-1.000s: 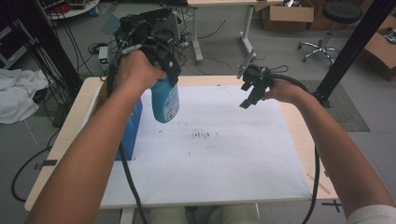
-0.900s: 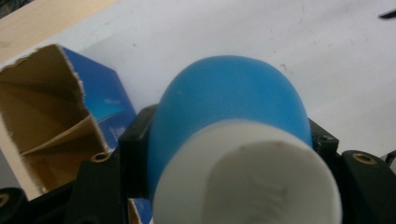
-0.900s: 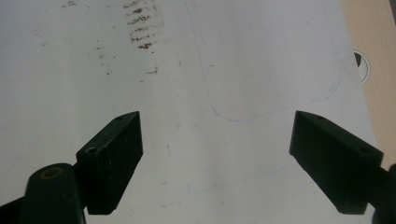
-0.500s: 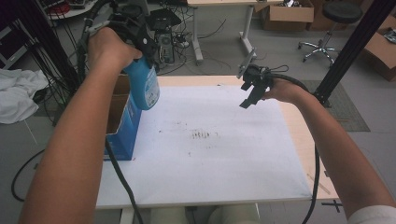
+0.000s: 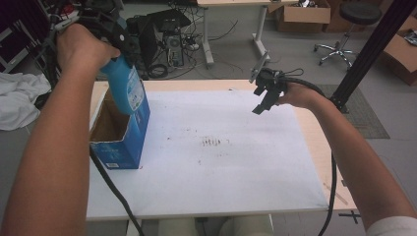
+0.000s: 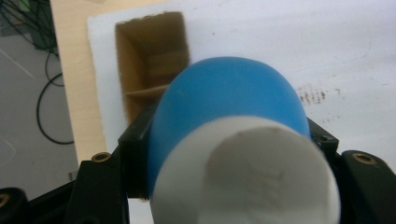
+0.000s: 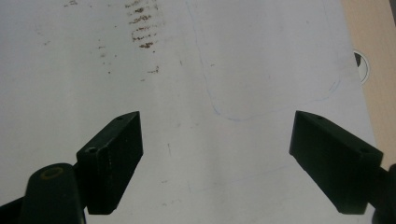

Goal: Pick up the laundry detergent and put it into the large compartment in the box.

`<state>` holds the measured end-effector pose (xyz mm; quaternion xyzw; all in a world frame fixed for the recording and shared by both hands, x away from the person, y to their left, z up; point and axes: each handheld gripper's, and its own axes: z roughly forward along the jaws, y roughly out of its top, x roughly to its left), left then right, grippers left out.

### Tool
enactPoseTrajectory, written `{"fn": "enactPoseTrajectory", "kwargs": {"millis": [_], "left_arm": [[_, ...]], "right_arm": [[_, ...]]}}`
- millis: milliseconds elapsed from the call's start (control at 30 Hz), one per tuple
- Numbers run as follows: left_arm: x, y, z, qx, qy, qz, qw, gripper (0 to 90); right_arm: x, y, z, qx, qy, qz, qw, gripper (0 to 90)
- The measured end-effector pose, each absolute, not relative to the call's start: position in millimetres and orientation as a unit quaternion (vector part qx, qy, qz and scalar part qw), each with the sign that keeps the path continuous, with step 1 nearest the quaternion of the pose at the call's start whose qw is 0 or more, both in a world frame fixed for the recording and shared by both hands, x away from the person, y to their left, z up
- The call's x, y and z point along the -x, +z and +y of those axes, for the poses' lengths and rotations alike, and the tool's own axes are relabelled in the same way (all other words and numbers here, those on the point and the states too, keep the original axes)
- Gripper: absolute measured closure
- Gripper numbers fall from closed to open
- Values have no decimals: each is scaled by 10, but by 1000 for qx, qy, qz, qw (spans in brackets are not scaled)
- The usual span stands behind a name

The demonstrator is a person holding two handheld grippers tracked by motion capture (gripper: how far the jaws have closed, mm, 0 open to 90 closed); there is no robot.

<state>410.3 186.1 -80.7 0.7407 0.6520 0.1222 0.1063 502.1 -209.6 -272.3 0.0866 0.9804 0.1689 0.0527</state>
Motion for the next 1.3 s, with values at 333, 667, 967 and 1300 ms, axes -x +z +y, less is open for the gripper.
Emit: {"fn": "enactPoseTrajectory", "kwargs": {"millis": [333,667,967,1300], "left_arm": [[-4061,-847,2093,-724,127,670,107,378],[-4040,-1052,2288,-716,126,680,94,378],[-4055,-1357,2376,-714,118,684,90,378],[-4070,-1762,2424,-720,114,679,85,378]], "right_arm": [[-5022,-2726,-2072,-86,167,981,52,172],[-5033,-2738,-2083,-88,164,981,51,173],[-5037,-2753,-2081,-88,161,982,49,172],[-5050,-2770,-2097,-91,161,982,47,172]]}}
